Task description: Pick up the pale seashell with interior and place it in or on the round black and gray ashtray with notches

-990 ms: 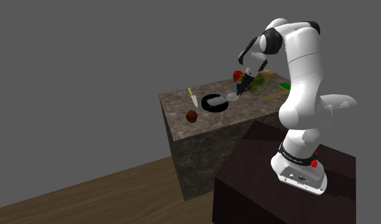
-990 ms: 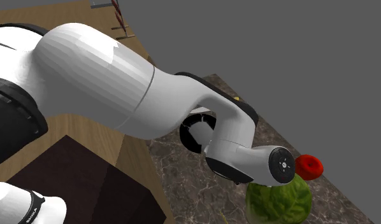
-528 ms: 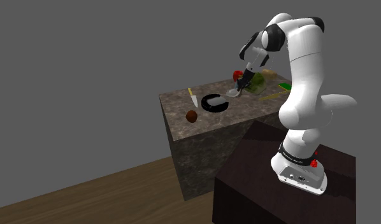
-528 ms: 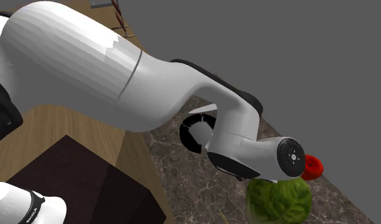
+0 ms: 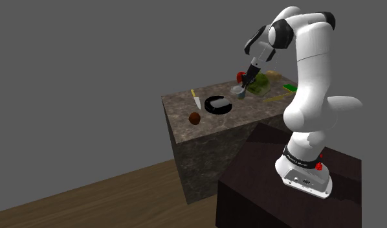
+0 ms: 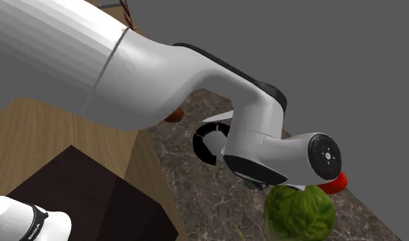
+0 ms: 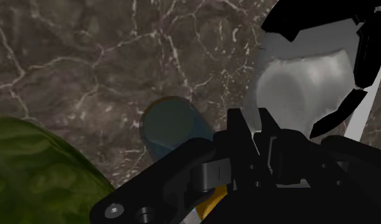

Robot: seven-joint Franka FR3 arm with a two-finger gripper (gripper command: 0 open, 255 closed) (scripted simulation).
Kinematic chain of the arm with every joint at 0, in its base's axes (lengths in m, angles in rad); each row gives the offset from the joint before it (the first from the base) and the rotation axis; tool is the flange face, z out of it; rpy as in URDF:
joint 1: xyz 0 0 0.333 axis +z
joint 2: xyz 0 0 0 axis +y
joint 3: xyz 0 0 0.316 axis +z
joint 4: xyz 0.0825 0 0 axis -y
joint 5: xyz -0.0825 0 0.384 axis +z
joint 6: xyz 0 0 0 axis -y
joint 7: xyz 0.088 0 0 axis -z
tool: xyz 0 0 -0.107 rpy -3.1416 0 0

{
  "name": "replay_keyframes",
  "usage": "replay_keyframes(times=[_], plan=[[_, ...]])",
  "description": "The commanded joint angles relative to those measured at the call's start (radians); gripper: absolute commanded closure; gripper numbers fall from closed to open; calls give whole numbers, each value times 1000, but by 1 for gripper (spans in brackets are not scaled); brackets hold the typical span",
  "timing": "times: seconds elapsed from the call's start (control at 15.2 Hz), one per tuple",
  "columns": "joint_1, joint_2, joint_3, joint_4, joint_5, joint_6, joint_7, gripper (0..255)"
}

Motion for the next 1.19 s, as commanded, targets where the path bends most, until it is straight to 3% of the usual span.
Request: replay_keyframes(times=[0.0, 0.79, 1.12], plan=[[1, -16, -4, 4, -8, -17, 11, 255], [185, -119, 59, -134, 6, 119, 193, 255], [190, -87, 71, -140, 25, 157, 179, 255]])
